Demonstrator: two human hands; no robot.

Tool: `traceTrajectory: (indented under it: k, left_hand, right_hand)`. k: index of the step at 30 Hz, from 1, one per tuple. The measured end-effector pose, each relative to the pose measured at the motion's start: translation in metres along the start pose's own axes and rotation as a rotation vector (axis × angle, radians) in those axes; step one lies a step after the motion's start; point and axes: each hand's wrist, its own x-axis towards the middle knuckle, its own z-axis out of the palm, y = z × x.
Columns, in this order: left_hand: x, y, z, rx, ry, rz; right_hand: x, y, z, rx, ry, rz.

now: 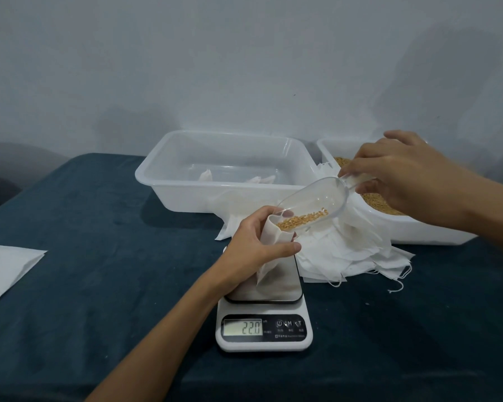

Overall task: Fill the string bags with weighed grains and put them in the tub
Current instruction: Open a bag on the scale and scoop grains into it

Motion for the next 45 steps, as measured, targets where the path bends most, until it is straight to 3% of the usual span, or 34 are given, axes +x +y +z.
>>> traceTrajectory:
  k: [45]
  left_hand:
    - [-0.0001, -0.0017, -0.0008, -0.021, -0.012, 0.022]
  right_hand:
    - [0.0020, 0.0016, 0.0002, -0.081, 0.057, -0.050]
